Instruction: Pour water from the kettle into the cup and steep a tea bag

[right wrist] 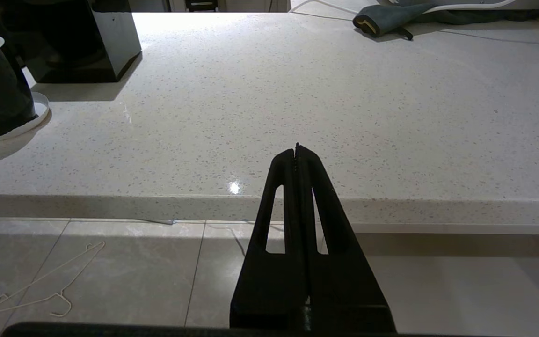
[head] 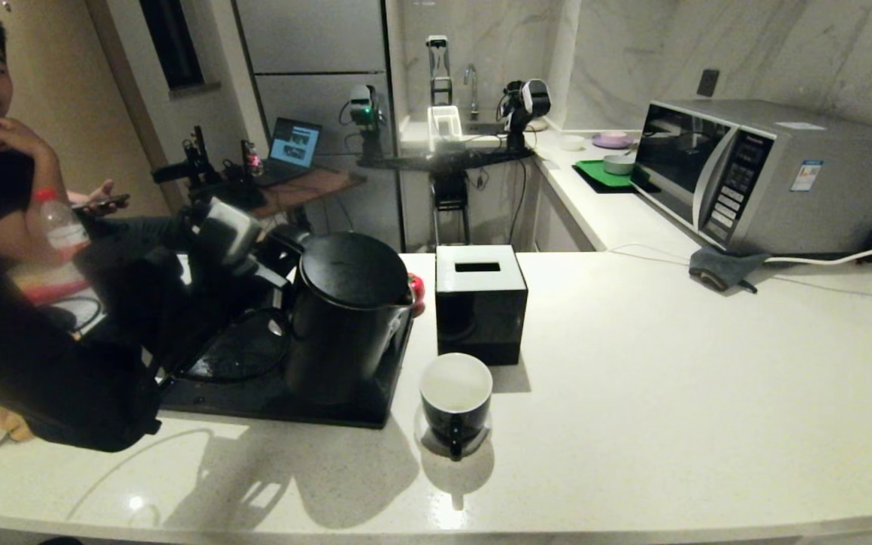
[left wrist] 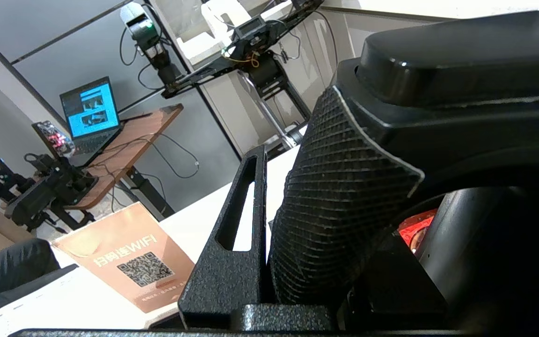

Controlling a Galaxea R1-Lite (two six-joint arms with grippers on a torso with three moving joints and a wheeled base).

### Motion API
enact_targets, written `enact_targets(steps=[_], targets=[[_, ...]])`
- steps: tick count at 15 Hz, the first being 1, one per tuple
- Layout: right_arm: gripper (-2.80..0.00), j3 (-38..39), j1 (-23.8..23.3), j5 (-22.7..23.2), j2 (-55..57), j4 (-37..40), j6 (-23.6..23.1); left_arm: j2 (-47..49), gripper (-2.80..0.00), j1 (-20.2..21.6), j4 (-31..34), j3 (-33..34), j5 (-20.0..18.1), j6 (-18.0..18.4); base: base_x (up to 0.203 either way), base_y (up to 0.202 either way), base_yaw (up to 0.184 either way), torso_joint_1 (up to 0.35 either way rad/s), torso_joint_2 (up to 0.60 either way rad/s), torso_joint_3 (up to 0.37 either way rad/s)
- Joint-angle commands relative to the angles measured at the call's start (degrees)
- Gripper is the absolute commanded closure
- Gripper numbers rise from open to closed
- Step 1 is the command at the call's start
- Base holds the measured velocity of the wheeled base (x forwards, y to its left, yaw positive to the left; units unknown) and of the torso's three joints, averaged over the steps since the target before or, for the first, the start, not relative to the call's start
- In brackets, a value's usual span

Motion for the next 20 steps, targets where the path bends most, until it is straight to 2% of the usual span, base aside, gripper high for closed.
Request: enact_targets(steps=[1, 5, 7, 11, 20], targets=[[0.0, 0.0, 0.0, 0.0, 0.0, 0.0, 0.0, -0.1, 0.0, 0.1, -0.5, -0.2, -0.1, 1.3, 0.0, 0.0, 0.0, 0.0, 0.0, 0.0], [0.0, 0.0, 0.0, 0.0, 0.0, 0.0, 0.0, -0.1, 0.0, -0.7, -0.3, -0.1, -0.2, 1.6, 0.0, 0.0, 0.0, 0.0, 0.0, 0.0], [0.0, 0.0, 0.0, 0.0, 0.0, 0.0, 0.0, -0.1, 0.0, -0.9, -0.3, 0.2, -0.2, 3.2, 0.0, 0.0, 0.0, 0.0, 0.0, 0.0], [0.0, 0.0, 0.0, 0.0, 0.0, 0.0, 0.0, 0.0, 0.0, -1.1, -0.1, 0.3, -0.7, 3.9, 0.0, 0.0, 0.0, 0.0, 0.0, 0.0], [0.0, 0.0, 0.0, 0.0, 0.0, 0.0, 0.0, -0.8, 0.0, -2.5, 5.7, -3.1, -0.8, 7.0, 0.0, 0.0, 0.0, 0.0, 0.0, 0.0]])
